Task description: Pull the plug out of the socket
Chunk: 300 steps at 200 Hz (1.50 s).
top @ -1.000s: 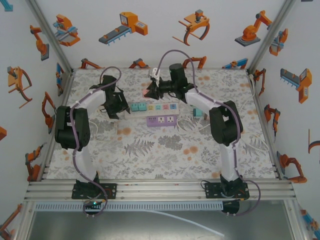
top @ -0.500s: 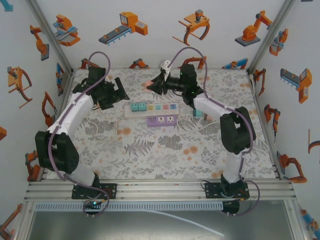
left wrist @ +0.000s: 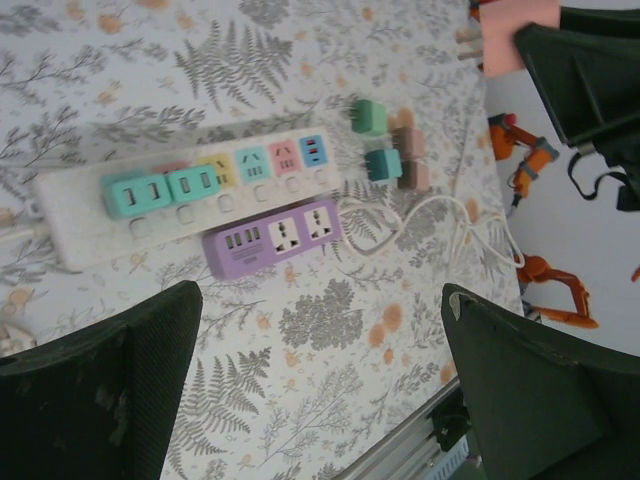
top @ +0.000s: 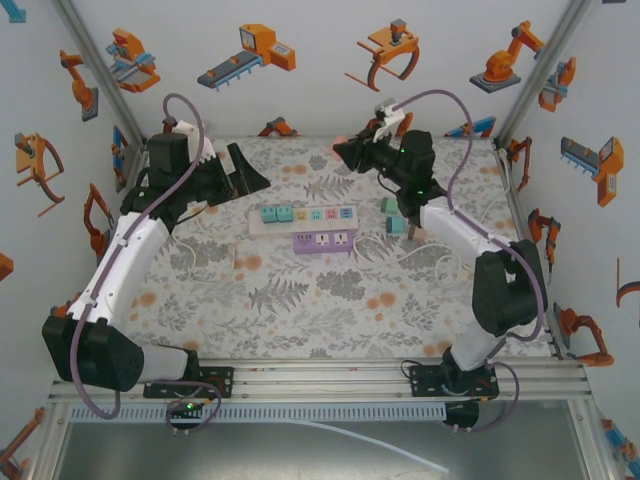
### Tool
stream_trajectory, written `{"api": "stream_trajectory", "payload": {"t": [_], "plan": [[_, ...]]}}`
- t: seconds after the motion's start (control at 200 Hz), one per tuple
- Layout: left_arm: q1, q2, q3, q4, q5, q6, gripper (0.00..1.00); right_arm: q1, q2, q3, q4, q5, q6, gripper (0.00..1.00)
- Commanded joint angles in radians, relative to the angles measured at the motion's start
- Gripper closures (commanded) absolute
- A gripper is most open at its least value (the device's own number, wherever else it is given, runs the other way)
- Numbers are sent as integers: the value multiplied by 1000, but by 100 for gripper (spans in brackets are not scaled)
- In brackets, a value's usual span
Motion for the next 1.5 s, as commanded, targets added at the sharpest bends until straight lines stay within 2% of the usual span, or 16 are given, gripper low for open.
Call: {"api": "stream_trajectory", "payload": {"t": [0.0,0.16,0.36,0.616,0.721,1.362,1.497], "plan": [[-9,-45,-18,100,118,46,3,-38,-55,20,-111,179,189,86],[-19,-64,-20,133,196,73,3,-91,-57,90,-299,265,233,86],[-48,-94,-38,145,255,126,3,-202,-9,139,-404,281,409,85],[-66,-127,-53,148,289,163,3,-325,75,105,-400,250,527,85],[-66,-136,-52,125,307,193,3,-350,125,101,-403,235,530,85],[-69,-156,-59,106,340,211,3,-419,314,-33,-309,165,554,79],[-72,-150,-59,107,338,208,3,-426,335,-34,-310,148,530,74]]}}
